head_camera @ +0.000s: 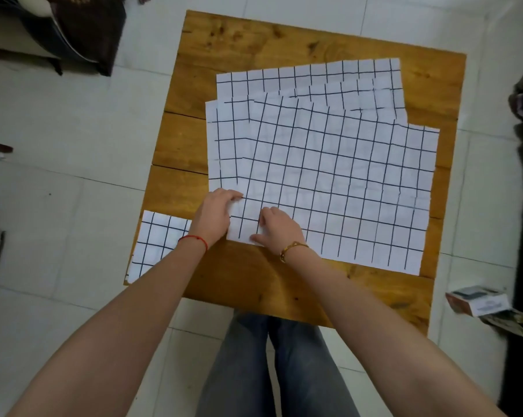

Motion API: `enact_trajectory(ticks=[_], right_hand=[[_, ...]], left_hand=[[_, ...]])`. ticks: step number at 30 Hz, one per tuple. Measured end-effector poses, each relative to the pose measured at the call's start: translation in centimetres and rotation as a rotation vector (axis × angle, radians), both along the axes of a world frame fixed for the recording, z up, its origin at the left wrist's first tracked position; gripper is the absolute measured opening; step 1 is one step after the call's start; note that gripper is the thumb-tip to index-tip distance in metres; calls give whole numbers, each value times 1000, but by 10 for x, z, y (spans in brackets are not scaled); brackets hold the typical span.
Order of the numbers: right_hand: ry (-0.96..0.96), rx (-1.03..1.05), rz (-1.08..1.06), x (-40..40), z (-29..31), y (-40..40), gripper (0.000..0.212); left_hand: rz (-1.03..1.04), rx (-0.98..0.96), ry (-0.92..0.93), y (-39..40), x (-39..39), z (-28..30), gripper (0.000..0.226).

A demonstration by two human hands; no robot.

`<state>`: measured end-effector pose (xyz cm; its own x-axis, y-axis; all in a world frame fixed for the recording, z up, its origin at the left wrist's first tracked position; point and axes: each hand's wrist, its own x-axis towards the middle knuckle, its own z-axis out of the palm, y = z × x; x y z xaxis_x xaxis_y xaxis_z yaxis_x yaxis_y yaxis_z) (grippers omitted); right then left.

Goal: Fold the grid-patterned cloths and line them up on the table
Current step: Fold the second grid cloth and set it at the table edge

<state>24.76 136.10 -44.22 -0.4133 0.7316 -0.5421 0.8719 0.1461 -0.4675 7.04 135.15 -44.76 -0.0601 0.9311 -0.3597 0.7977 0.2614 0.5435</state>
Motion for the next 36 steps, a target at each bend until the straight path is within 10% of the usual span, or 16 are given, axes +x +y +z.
enact_trajectory(ticks=[7, 20, 25, 33, 36], right_hand=[[-86, 87, 59, -8, -13, -13, 53], [153, -3, -191, 35, -3, -8, 7], [258, -47, -290, 68, 27, 7, 7], [164, 384, -61, 88, 87, 17, 68], [100, 579, 0, 88, 102, 22, 41]], left_hand=[[-56, -27, -8, -9, -5, -6, 47], [-311, 46, 37, 4, -2, 13, 60], [-372, 135, 80, 24, 21, 29, 24], [-440, 310, 10, 56, 63, 68, 23], [-467, 347, 10, 67, 75, 83, 24]])
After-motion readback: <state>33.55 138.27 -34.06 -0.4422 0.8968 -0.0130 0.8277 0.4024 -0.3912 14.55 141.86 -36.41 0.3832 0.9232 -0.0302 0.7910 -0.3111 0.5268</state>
